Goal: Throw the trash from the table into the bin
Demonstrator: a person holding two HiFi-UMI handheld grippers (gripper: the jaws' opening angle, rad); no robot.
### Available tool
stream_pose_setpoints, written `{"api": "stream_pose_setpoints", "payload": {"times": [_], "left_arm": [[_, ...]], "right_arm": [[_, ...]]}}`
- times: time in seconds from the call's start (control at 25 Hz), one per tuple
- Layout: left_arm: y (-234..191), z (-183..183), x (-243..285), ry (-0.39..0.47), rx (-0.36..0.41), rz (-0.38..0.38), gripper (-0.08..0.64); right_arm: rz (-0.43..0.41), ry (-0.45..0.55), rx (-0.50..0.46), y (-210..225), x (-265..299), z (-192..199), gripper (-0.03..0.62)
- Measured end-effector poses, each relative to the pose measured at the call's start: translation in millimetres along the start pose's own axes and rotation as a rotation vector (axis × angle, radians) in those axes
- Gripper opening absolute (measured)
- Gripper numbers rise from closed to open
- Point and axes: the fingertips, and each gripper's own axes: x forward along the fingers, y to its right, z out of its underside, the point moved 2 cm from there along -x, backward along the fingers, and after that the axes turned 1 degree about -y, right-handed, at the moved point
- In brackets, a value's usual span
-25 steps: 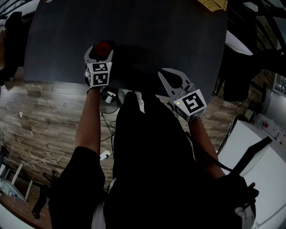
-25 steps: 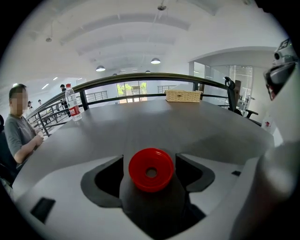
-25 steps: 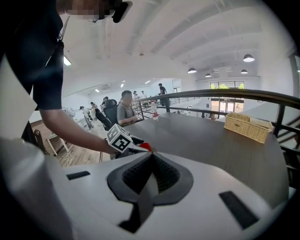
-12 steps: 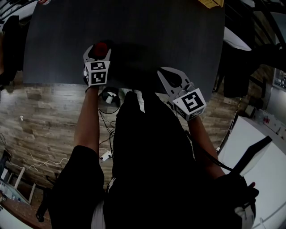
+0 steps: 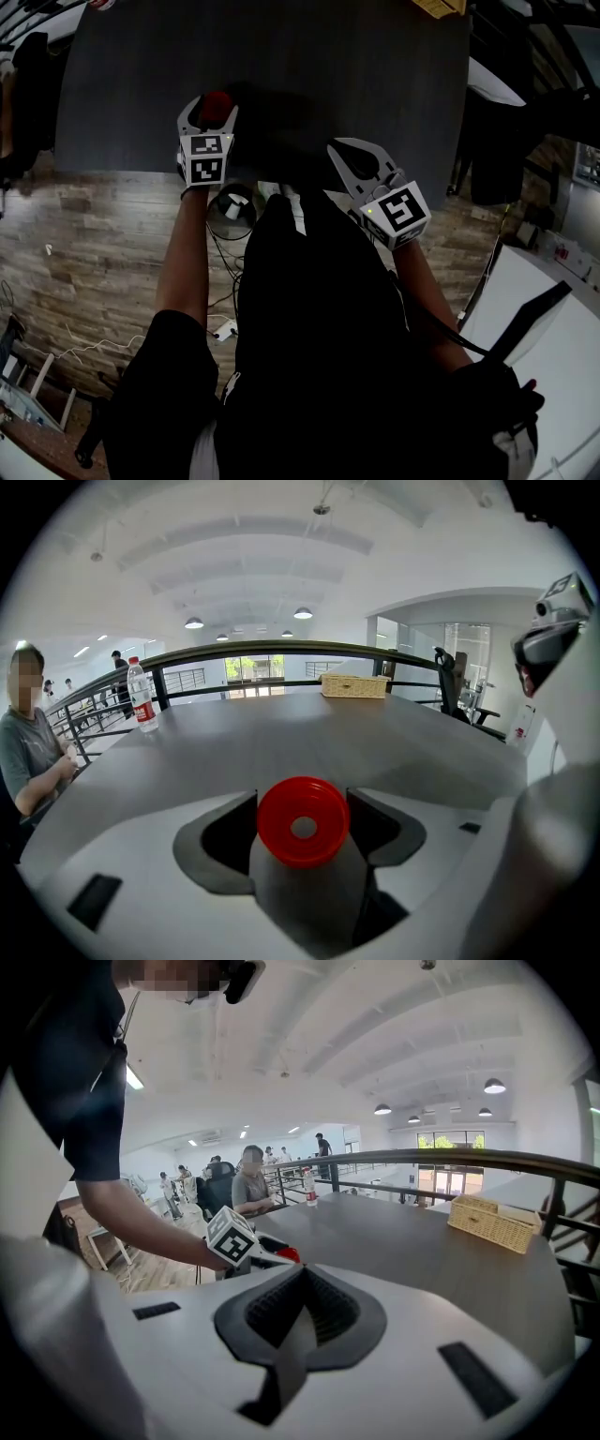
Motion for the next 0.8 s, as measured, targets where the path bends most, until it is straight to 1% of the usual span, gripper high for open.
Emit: {"api": "stream_pose_setpoints", "payload": {"times": [0.12,0.48,0.68,0.8], "left_arm": [[4.4,-2.3,-8.6,0.015,0.005,0.01,0.307],[26.4,-12.4,-39.7,0.06,-0.007,0.033,0.302],[37.3,-20.7,-54.6,0.091,-0.024,0.01,0.304],[43.3,-25.5,-65.7,0.103,-0.028,-0.008,0.302]], "right_arm": [[-0.001,0.015,0.009,-4.0,-0.7,-1.9,0.005],[-0.013,0.035,-0.023,-14.9,-8.9,-10.6,0.005],[-0.042,0.01,-0.034,-15.3,-15.8,-8.0,0.005],[-0.063,0.048,-0.05,-14.6,-17.7,-14.9,0.005]]}}
